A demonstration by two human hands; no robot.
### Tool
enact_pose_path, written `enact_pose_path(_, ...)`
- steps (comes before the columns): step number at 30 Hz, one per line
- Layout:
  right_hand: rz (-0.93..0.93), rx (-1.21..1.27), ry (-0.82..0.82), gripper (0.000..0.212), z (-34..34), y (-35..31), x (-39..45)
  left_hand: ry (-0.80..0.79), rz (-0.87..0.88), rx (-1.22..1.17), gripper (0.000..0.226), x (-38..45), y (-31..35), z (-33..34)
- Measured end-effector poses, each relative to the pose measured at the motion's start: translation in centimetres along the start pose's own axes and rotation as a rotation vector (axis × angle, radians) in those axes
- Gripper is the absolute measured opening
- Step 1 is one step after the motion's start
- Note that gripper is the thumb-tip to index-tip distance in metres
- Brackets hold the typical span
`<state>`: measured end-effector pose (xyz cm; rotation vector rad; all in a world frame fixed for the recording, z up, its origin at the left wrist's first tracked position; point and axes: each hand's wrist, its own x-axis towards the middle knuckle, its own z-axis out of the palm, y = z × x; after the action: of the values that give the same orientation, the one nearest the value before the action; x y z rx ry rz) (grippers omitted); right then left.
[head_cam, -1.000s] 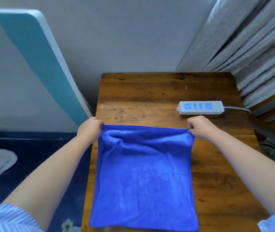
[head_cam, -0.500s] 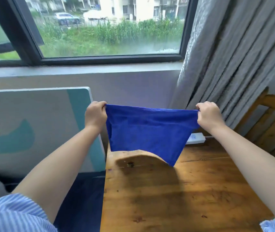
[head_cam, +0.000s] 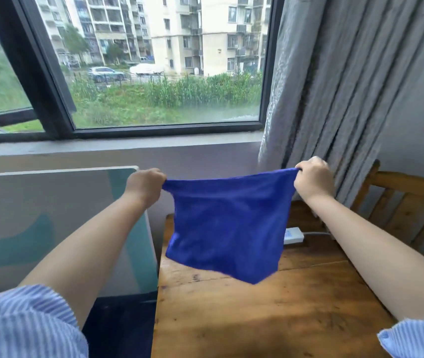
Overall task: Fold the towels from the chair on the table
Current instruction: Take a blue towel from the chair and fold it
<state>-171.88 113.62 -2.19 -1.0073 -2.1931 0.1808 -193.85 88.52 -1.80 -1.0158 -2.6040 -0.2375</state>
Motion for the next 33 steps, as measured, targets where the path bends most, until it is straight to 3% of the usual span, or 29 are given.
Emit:
enact_pose_path(2,-0.039,-0.059,-0.091,0.031,0.1,0.5,-0.4,-0.003,0.007,0.059,0.027,-0.1,-0.2,-0.3)
enact_pose_path(6,-0.077,-0.052,-0.084,0.029,0.1,1.0,0.0,0.124,-0.062,-0.024,0.022,-0.2,-0.4,-0.2)
enact_pose_path(9,-0.174,-0.129,-0.304,0.024,0.5,1.3,0.2,-0.017,-0.116,0.034,0.026,-0.5,0.2,0.6)
enact_pose_path(16,-0.192,-0.161,-0.398,0.028,2.4,1.5,0.6,-0.083,-0.215,-0.097,0.029,-0.9,-0.2,2.8)
enact_pose_path(26,0.135,0.047,-0.354,0.033,7.2,-0.7,5.0,0.008,-0.392,-0.391,0.03,3.6,0.3,5.2)
enact_pose_path(33,0.139,0.211,-0.219,0.035,9.9,-1.8,8.8,0.176,-0.379,-0.448,0.03,8.1,-0.4,5.3)
